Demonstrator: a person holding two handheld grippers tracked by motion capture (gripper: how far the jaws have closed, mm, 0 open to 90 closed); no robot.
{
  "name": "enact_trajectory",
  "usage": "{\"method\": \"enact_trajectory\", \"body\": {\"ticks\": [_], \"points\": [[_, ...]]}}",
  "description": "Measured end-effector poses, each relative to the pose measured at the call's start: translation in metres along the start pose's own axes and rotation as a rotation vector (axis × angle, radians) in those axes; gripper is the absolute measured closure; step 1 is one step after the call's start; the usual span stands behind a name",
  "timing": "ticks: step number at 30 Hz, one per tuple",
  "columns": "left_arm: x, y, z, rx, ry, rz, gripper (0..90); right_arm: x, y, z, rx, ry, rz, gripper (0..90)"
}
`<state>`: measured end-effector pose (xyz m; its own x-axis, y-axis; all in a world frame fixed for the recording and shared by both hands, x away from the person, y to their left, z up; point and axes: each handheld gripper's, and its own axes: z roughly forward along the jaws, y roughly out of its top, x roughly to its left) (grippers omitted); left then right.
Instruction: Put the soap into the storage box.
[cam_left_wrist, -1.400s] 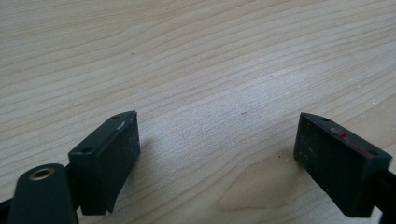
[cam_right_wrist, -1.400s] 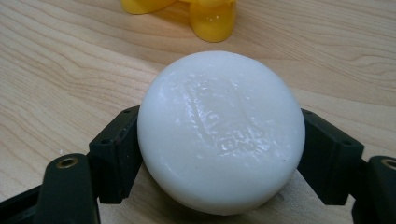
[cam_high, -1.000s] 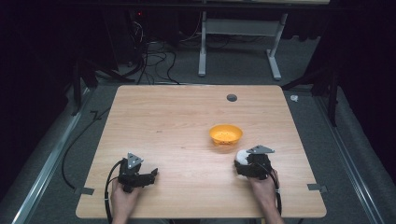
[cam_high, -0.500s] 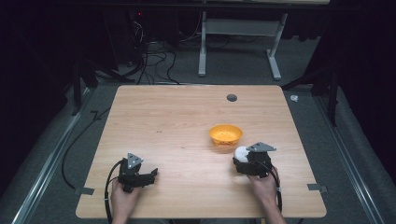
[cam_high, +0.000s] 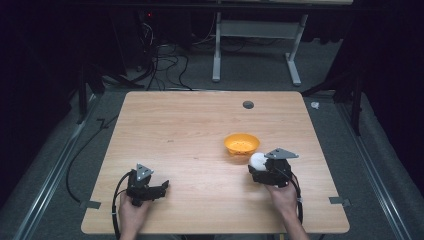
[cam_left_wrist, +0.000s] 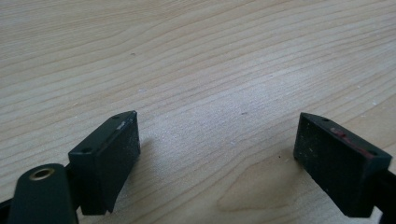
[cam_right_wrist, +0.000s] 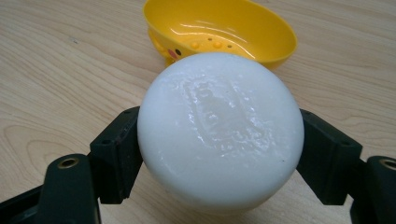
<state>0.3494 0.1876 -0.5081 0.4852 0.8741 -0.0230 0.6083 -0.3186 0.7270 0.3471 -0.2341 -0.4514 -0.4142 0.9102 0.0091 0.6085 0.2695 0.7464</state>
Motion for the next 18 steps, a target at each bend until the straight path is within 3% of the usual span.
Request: {"method": "enact_trajectory", "body": {"ticks": [18], "points": [[0.000,0.000,0.000,0.000,0.000,-0.001,14.9,-0.003,0.019,-0.004,-0.021,0.029,0.011,25.2]]}}
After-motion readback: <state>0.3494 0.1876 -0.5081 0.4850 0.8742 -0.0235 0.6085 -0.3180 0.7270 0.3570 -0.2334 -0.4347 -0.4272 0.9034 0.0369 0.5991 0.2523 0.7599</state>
